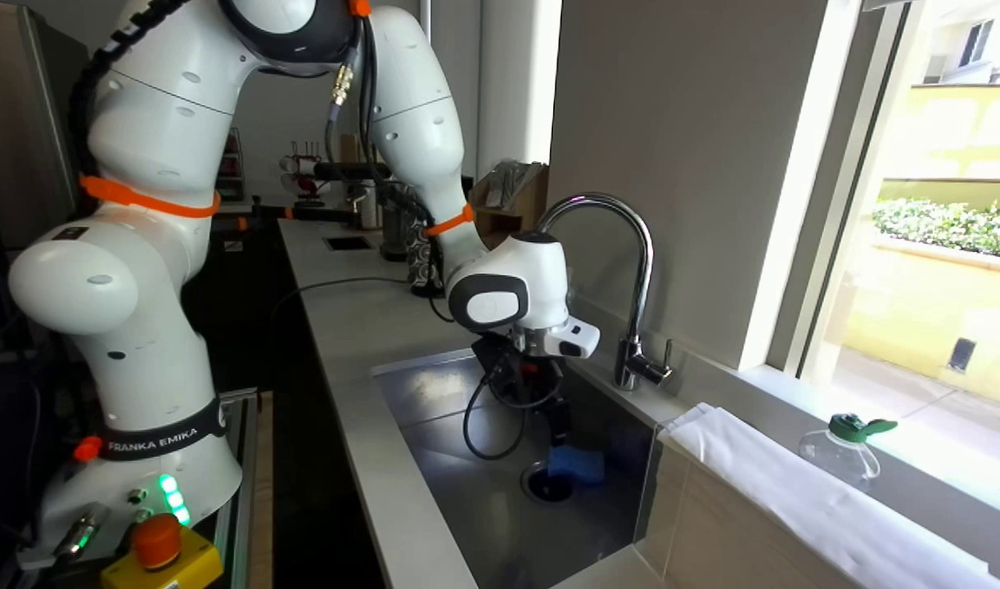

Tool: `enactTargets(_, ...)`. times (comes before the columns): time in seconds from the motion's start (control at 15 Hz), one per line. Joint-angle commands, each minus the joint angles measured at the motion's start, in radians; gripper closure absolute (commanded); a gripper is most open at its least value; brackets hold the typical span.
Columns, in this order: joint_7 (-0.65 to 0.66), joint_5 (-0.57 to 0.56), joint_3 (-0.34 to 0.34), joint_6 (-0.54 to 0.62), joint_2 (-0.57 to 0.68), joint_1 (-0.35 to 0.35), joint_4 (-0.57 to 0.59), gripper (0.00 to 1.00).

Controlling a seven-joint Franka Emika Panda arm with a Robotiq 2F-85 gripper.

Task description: Close the tap faucet

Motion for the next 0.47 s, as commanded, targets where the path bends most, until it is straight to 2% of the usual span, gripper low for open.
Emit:
enactTargets(0.0, -0.066, 0.033, 0.045, 0.015, -0.087, -0.057, -0.081, 0.0)
enactTargets(0.13, -0.111, 0.074, 0.079, -0.001, -0.117, -0.09, -0.093, 0.0)
enactTargets(0.2, -0.051, 0.03, 0.03, -0.002, -0.066, -0.044, -0.047, 0.0)
enactTargets(0.4, -0.083, 0.057, 0.05, -0.002, -0.094, -0.062, -0.064, 0.0)
